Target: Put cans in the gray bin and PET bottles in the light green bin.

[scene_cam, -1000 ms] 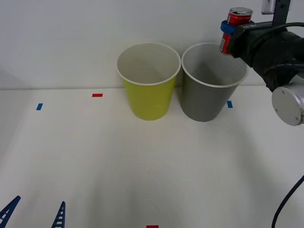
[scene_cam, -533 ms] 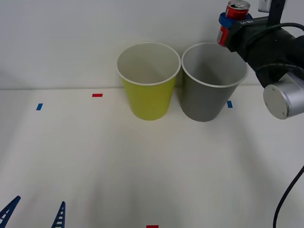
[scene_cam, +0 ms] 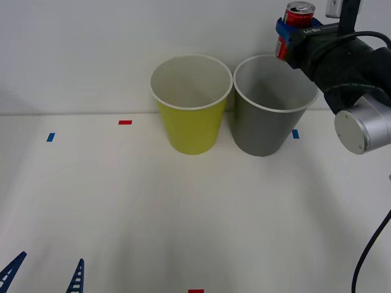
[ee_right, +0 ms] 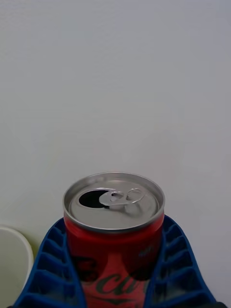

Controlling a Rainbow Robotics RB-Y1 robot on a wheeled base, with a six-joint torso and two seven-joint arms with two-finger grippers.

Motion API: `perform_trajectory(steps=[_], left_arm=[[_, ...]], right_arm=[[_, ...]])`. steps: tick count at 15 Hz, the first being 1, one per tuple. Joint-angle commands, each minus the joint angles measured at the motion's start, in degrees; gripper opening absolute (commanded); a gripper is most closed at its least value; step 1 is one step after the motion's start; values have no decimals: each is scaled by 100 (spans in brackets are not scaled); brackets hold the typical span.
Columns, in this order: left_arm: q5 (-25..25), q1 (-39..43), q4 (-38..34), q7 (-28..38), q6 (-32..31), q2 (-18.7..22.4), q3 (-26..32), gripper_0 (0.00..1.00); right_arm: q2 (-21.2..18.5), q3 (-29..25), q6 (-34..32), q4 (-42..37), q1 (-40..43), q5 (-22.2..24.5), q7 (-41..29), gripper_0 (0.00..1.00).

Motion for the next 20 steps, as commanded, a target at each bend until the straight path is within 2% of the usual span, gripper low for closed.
perform_trajectory(steps=[1, 4, 8, 10, 12, 15, 20], left_arm=[[0, 0, 0, 0, -1, 0, 0, 100], [0, 0, 0, 0, -1, 0, 0, 100], [0, 0, 0, 0, -1, 0, 0, 100], [0, 0, 0, 0, -1, 0, 0, 100], [0, 0, 0, 0, -1, 0, 0, 100], [0, 0, 0, 0, -1, 0, 0, 100], [0, 0, 0, 0, -1, 0, 0, 100]], right_arm=[[0, 9, -9, -17, 8, 173, 50, 84], [8, 141, -35, -44, -1, 568, 85, 85], [105, 97, -35, -132, 34, 568, 50, 84], [290, -105, -35, -360, 122, 568, 94, 84], [307, -254, 0, -764, 298, 568, 50, 84], [228, -307, 0, -1459, 992, 524, 6, 84], [-62, -369, 0, -3076, 2970, 524, -38, 84]])
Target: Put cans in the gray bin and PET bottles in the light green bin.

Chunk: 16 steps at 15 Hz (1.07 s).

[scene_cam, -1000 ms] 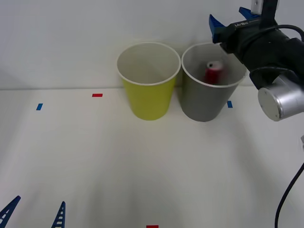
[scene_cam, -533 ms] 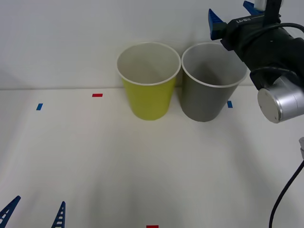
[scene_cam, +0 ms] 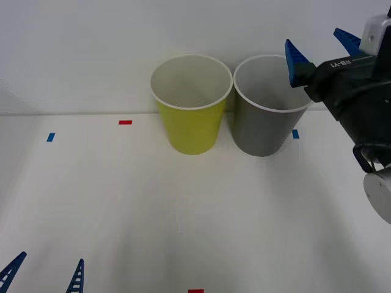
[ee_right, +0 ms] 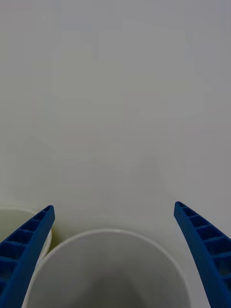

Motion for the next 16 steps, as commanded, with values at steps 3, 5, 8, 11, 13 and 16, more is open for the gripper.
perform_trajectory(steps=[3, 5, 8, 11, 13, 16], left_arm=[[0, 0, 0, 0, 0, 0, 0, 100], [0, 0, 0, 0, 0, 0, 0, 100], [0, 0, 0, 0, 0, 0, 0, 100], [0, 0, 0, 0, 0, 0, 0, 100], [0, 0, 0, 0, 0, 0, 0, 100], [0, 0, 0, 0, 0, 0, 0, 100]], right_arm=[[-151, -31, 1, -1234, 1840, 3, -41, 84], [16, -5, -52, -1392, 2385, 3, 12, 85], [289, 92, -192, -1436, 2755, 135, 73, 85], [324, 101, -192, -1427, 2939, 126, 135, 85], [508, 101, -254, -1339, 3036, 135, 205, 85], [526, 303, -2126, 6, 3053, 636, 196, 85]])
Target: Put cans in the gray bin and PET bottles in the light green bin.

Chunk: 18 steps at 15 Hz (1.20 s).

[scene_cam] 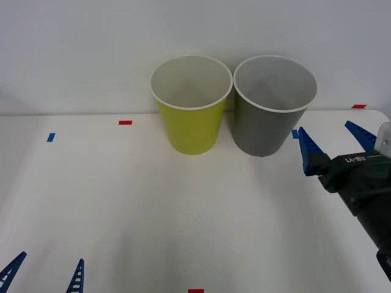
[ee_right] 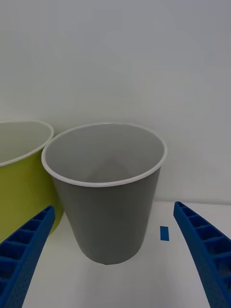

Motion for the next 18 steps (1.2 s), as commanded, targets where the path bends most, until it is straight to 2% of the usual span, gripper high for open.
perform_trajectory(steps=[1, 3, 7, 10, 13, 16, 18], left_arm=[[0, 0, 0, 0, 0, 0, 0, 100], [0, 0, 0, 0, 0, 0, 0, 100], [0, 0, 0, 0, 0, 0, 0, 100], [0, 0, 0, 0, 0, 0, 0, 100], [0, 0, 0, 0, 0, 0, 0, 100], [0, 0, 0, 0, 0, 0, 0, 100], [0, 0, 0, 0, 0, 0, 0, 100]], right_arm=[[68, 171, -2089, 1533, 62, 452, 16, 84], [94, 136, -2704, 1920, 317, 540, 25, 85], [156, 92, -2907, 1946, 949, 610, 16, 84], [235, -39, -3293, 1946, 1327, 1384, -265, 84], [446, -136, -3759, 1964, 1758, 2025, -933, 84], [789, -303, -5077, 2825, 1828, 1981, -845, 85], [806, -400, -5420, 2957, 2066, 1858, -661, 85]])
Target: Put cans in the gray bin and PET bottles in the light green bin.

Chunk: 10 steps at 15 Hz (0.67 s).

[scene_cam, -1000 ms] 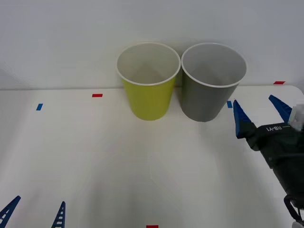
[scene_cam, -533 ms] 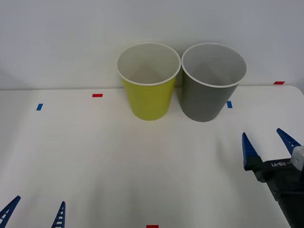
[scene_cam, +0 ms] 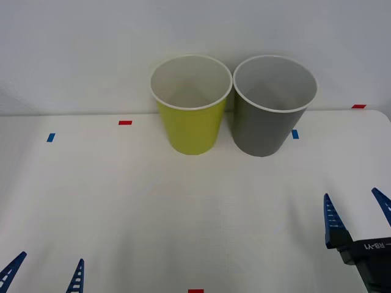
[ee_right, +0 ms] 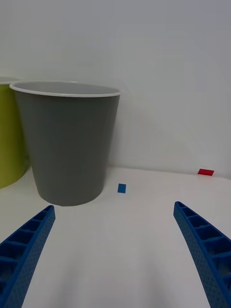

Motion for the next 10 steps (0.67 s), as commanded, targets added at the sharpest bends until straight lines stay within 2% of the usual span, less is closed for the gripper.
perform_trajectory(steps=[1, 3, 4, 6, 10], left_arm=[[0, 0, 0, 0, 0, 0, 0, 100], [0, 0, 0, 0, 0, 0, 0, 100], [0, 0, 0, 0, 0, 0, 0, 100], [0, 0, 0, 0, 0, 0, 0, 100], [0, 0, 0, 0, 0, 0, 0, 100]], right_arm=[[137, -160, -776, 443, 451, -409, 886, 85], [146, -81, -1030, 469, 829, -726, 1501, 84], [146, 33, -1391, 689, 1031, -875, 1694, 85], [146, 95, -2032, 1234, 1119, -849, 1650, 84], [146, 95, -2340, 1375, 1242, -893, 1562, 85]])
